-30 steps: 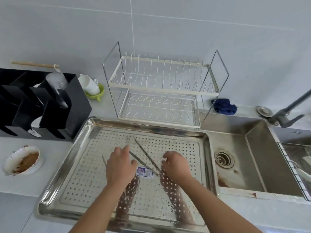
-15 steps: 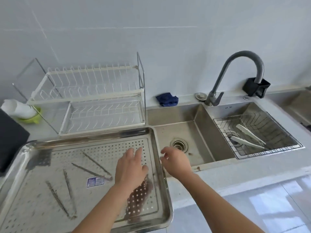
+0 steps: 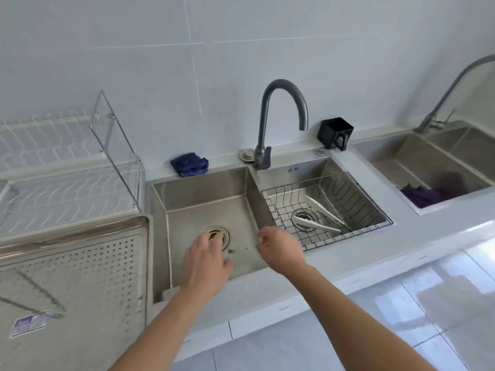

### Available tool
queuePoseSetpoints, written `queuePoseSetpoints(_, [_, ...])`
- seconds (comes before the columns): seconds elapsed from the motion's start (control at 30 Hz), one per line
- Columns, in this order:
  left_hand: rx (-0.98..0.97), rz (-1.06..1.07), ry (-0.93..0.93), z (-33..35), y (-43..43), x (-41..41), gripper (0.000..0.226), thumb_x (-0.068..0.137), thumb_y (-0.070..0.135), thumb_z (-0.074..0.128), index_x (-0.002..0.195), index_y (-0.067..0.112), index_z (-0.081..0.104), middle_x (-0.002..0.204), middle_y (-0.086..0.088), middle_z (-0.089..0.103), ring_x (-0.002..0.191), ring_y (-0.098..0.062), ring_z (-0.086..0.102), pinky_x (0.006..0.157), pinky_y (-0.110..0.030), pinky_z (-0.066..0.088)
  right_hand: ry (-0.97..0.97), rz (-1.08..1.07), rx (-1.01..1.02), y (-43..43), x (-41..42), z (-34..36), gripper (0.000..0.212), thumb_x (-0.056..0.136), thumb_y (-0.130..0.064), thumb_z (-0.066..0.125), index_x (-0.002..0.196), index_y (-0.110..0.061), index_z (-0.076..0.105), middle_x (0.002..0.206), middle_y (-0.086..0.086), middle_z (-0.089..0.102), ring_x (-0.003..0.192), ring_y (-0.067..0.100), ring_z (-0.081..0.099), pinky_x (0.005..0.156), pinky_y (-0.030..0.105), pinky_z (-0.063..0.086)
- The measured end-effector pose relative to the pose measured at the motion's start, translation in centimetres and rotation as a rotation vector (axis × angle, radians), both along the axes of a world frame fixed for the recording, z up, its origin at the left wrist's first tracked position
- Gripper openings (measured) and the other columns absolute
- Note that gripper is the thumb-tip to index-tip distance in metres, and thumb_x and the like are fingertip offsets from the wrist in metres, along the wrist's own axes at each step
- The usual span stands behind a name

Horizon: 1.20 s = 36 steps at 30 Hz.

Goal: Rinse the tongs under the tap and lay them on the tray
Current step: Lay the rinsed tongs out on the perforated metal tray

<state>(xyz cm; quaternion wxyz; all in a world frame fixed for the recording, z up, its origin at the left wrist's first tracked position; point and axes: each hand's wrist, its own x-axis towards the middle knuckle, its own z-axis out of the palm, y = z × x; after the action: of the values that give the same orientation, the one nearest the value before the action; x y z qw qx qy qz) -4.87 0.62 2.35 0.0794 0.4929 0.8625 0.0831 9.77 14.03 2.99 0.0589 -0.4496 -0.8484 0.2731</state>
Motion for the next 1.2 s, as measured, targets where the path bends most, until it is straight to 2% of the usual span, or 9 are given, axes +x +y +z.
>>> queuePoseSetpoints(0.2, [0.011,-0.063,-0.011,-0.9,6.3,2.6,0.061,0.091,0.042,0.053,0.148,0.019,0.043,0.134,-0.008,0.051,0.123,-0.029,0.051,0.1,-0.04,0.043,-0.029,-0.103,-0.04,6.0,3.4,-0.3,0.028,0.093,-0.025,0.058,0.119,-0.023,0.067,0.106,-0.002,0.072,0.099,0.025,0.068,0.08,0.035,0.055])
queuePoseSetpoints(0.43, [0.059,-0.168,-0.038,-3.0,13.9,4.9,0.066,0.094,0.047,0.05,0.151,0.014,0.038,0.141,-0.013,0.049,0.132,-0.03,0.046,0.108,-0.041,0.043,-0.153,-0.197,-0.033,12.1,6.4,-2.0,0.034,0.095,-0.025,0.057,0.128,-0.023,0.064,0.119,-0.001,0.069,0.102,0.024,0.066,0.08,0.034,0.054])
queuePoseSetpoints(0.6, [0.041,-0.156,-0.079,-4.8,17.6,7.3,0.066,0.096,0.048,0.047,0.152,0.017,0.034,0.155,-0.014,0.036,0.147,-0.032,0.03,0.119,-0.042,0.029,-0.209,-0.241,-0.043,16.2,8.4,-3.7,0.034,0.093,-0.022,0.056,0.126,-0.029,0.063,0.113,-0.004,0.068,0.099,0.022,0.065,0.073,0.032,0.051])
queuePoseSetpoints(0.7, [0.019,-0.116,-0.078,-6.1,19.6,8.3,0.067,0.096,0.048,0.045,0.154,0.017,0.031,0.158,-0.017,0.031,0.15,-0.035,0.024,0.123,-0.044,0.024,-0.264,-0.193,-0.009,18.9,9.2,-5.2,0.039,0.093,-0.024,0.06,0.132,-0.025,0.057,0.12,-0.002,0.062,0.11,0.022,0.058,0.082,0.039,0.055])
queuePoseSetpoints(0.77, [0.003,-0.068,-0.077,-7.0,20.8,9.1,0.069,0.097,0.049,0.045,0.155,0.015,0.029,0.161,-0.019,0.026,0.152,-0.036,0.02,0.125,-0.044,0.019,-0.308,-0.13,0.021,20.7,9.7,-6.3,0.047,0.092,-0.029,0.066,0.136,-0.022,0.051,0.128,0.0,0.056,0.12,0.023,0.049,0.086,0.04,0.055])
queuePoseSetpoints(0.87, [-0.026,0.009,-0.085,-8.4,22.0,11.1,0.071,0.096,0.048,0.044,0.157,0.014,0.027,0.166,-0.02,0.018,0.155,-0.038,0.01,0.126,-0.046,0.014,-0.393,-0.039,0.036,23.3,10.5,-8.0,0.083,0.085,-0.048,0.076,0.149,-0.018,0.034,0.141,0.004,0.048,0.132,0.027,0.041,0.098,0.042,0.052])
queuePoseSetpoints(1.0, [-0.072,0.099,-0.027,-9.5,22.5,13.0,0.072,0.093,0.049,0.05,0.154,0.013,0.037,0.167,-0.023,0.018,0.155,-0.042,0.008,0.124,-0.051,0.021,-0.511,0.061,-0.017,26.0,11.4,-10.3,0.12,0.075,-0.064,0.079,0.161,-0.013,0.012,0.154,0.007,0.037,0.142,0.03,0.034,0.109,0.045,0.048])
queuePoseSetpoints(1.1, [-0.045,0.137,0.012,-10.0,22.8,13.1,0.07,0.088,0.047,0.058,0.148,0.014,0.048,0.165,-0.02,0.026,0.154,-0.04,0.017,0.121,-0.052,0.029,-0.543,0.143,0.014,27.1,11.6,-11.7,0.125,0.073,-0.067,0.079,0.161,-0.01,0.01,0.153,0.009,0.037,0.14,0.03,0.036,0.108,0.045,0.048])
queuePoseSetpoints(1.2, [-0.044,0.143,0.04,-10.4,22.8,13.1,0.068,0.087,0.046,0.057,0.147,0.016,0.05,0.165,-0.018,0.027,0.155,-0.038,0.016,0.122,-0.05,0.027,-0.514,0.214,0.089,27.4,11.8,-12.7,0.117,0.076,-0.061,0.08,0.158,-0.007,0.016,0.147,0.008,0.042,0.135,0.028,0.041,0.1,0.042,0.052])
